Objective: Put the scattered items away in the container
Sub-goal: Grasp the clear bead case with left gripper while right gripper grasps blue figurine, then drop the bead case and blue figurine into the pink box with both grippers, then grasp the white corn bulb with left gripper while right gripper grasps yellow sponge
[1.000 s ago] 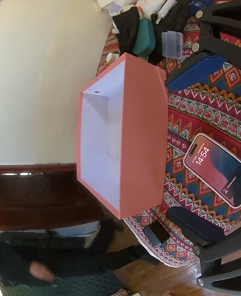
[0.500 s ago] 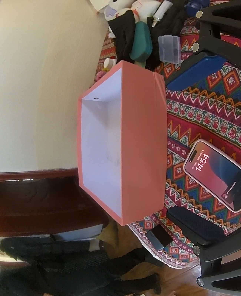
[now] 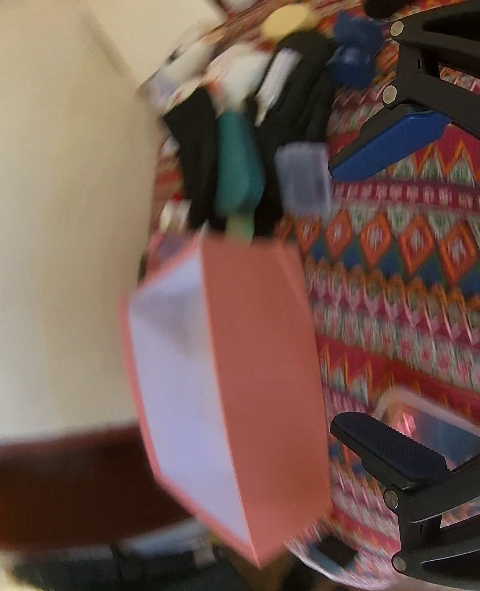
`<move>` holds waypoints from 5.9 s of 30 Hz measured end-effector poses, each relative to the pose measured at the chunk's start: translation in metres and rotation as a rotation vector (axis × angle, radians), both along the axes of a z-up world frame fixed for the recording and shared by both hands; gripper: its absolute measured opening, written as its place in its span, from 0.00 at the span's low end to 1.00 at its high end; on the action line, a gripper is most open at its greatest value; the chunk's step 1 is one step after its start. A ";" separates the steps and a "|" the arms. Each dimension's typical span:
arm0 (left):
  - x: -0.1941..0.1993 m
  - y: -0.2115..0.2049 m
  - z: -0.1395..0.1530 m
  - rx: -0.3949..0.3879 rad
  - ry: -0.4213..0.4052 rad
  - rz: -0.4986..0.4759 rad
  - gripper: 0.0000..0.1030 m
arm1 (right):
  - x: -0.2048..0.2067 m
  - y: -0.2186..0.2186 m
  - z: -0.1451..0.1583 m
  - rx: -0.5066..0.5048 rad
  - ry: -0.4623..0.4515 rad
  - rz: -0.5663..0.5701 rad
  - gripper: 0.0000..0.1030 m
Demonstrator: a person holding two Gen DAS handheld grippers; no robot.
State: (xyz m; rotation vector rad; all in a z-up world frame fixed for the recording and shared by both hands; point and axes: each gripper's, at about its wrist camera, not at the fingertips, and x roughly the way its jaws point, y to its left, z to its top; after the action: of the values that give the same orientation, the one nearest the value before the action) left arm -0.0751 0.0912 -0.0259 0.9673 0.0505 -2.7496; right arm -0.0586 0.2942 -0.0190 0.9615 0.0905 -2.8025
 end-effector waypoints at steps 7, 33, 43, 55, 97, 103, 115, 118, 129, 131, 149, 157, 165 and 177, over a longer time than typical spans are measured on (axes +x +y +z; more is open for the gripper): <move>-0.067 0.045 -0.039 0.074 -0.190 -0.203 1.00 | -0.022 0.070 -0.029 0.015 -0.155 -0.093 1.00; -0.152 0.027 -0.097 0.161 -0.387 -0.328 0.66 | -0.099 0.031 -0.104 0.058 -0.391 0.180 0.56; -0.107 0.049 -0.054 0.153 -0.253 -0.425 0.66 | -0.070 0.049 -0.076 -0.044 -0.355 0.197 0.56; -0.068 -0.001 0.033 0.239 -0.004 -0.336 0.66 | -0.068 0.029 0.008 -0.193 -0.173 0.192 0.56; -0.070 -0.282 -0.024 0.016 -0.252 0.300 0.99 | -0.193 -0.199 -0.048 -0.552 -0.374 0.339 0.78; -0.065 -0.305 -0.025 -0.093 -0.300 0.386 0.99 | -0.147 -0.221 -0.055 -0.551 -0.415 0.350 0.78; -0.041 -0.297 0.025 -0.083 -0.138 0.448 0.99 | -0.090 -0.183 -0.020 -0.524 -0.287 0.313 0.80; -0.022 -0.271 0.057 0.041 0.024 0.385 0.99 | -0.096 -0.135 0.004 -0.535 -0.203 0.240 0.82; -0.074 -0.053 0.041 0.265 -0.005 -0.162 0.99 | -0.111 0.111 -0.006 -0.887 -0.180 -0.220 0.85; -0.089 -0.015 0.025 0.274 -0.059 -0.217 0.99 | -0.112 0.141 -0.023 -0.986 -0.217 -0.299 0.85; -0.165 0.130 -0.066 0.096 -0.260 -0.555 0.99 | -0.188 0.200 -0.096 -0.785 -0.373 -0.515 0.91; -0.192 0.138 -0.093 0.048 -0.286 -0.529 1.00 | -0.224 0.161 -0.111 -0.463 -0.419 -0.456 0.99; -0.189 0.122 -0.086 0.130 -0.250 -0.500 0.73 | -0.222 0.164 -0.107 -0.506 -0.415 -0.434 0.81; -0.159 0.078 -0.037 0.327 -0.158 -0.469 0.72 | -0.205 0.165 -0.072 -0.515 -0.293 -0.380 0.81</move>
State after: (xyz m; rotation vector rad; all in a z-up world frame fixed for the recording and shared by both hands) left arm -0.2340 0.1692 -0.0631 1.4403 0.2894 -3.1367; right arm -0.2633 0.4591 -0.0909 1.3304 -0.8886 -2.7177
